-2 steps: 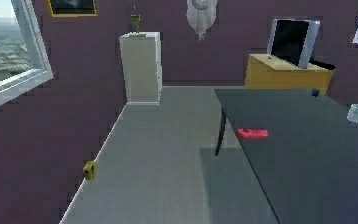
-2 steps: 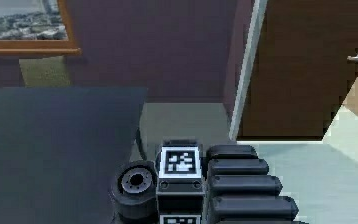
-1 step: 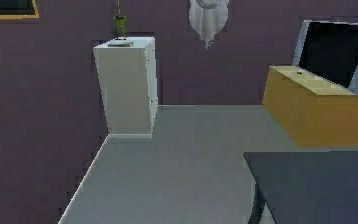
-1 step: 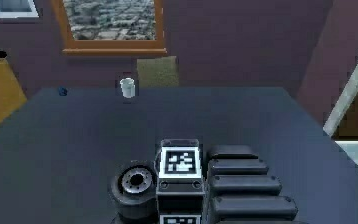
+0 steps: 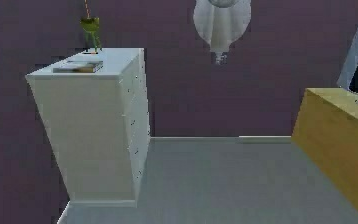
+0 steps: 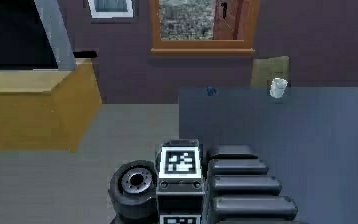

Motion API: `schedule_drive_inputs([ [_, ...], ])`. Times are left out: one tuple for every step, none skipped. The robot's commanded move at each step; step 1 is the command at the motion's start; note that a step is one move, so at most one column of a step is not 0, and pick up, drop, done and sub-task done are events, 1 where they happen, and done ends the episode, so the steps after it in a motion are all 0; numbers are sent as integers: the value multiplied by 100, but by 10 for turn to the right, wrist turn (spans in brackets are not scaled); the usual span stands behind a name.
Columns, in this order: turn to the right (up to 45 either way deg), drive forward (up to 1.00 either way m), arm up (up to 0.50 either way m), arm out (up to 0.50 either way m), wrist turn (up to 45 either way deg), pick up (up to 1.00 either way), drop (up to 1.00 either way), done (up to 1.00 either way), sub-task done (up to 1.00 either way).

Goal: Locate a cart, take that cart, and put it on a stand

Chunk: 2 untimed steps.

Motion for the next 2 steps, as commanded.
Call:
schedule_drive_inputs([
  [330,0,0,0,0,0,0,0,0],
  [0,100,0,0,0,0,0,0,0],
])
